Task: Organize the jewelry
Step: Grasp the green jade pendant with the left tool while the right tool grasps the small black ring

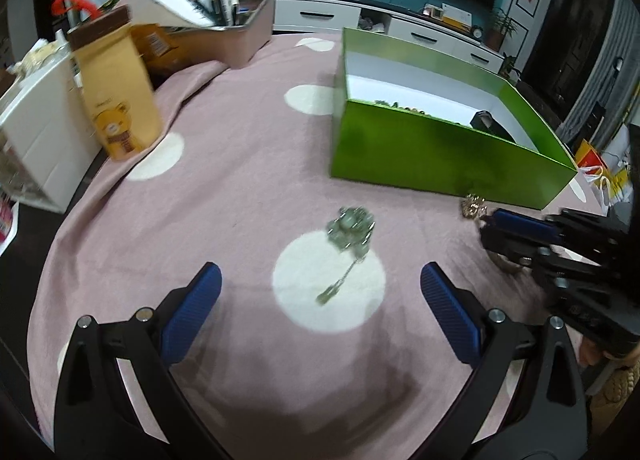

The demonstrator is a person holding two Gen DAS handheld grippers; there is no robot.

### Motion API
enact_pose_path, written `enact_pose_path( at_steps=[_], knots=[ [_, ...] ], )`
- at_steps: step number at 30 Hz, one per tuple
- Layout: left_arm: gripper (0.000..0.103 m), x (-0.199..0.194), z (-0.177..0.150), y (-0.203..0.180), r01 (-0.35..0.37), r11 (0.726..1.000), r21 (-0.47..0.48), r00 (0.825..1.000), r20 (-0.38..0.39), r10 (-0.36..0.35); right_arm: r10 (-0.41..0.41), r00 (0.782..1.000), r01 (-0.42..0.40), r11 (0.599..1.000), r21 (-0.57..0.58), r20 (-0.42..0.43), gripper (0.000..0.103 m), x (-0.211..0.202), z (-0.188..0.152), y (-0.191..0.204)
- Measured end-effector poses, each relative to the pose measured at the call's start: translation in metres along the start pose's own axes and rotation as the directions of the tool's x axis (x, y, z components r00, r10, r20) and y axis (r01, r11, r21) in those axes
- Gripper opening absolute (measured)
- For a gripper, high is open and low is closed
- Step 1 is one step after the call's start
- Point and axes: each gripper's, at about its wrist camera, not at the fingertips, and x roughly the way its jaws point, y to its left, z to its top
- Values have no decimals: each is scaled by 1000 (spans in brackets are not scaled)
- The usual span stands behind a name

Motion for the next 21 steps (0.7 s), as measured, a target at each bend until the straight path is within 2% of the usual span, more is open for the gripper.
enact_pose_path(
  at_steps=[5,9,13,16,19,21],
  knots=[
    [100,16,10,-11,-22,999,31,1000,-6,22,-7,999,5,998,58,33,19,-22,-8,-16],
    [86,29,13,-19,-43,997,65,999,-20,44,-6,999,2,996,86,51,19,-34,-15,-24],
    [57,39,14,-22,-52,995,84,997,-46,56,-2,998,-4,994,108,61,19,-39,-19,-28],
    [44,41,13,-23,-60,994,93,997,-43,64,-2,998,-5,993,116,63,19,-40,-20,-29],
    [22,40,14,-21,-52,995,87,998,-32,55,-3,998,-6,992,123,68,19,-42,-22,-31],
    [20,40,15,-19,-45,995,85,998,-30,48,-4,997,-5,992,127,71,19,-44,-23,-32]
  ],
)
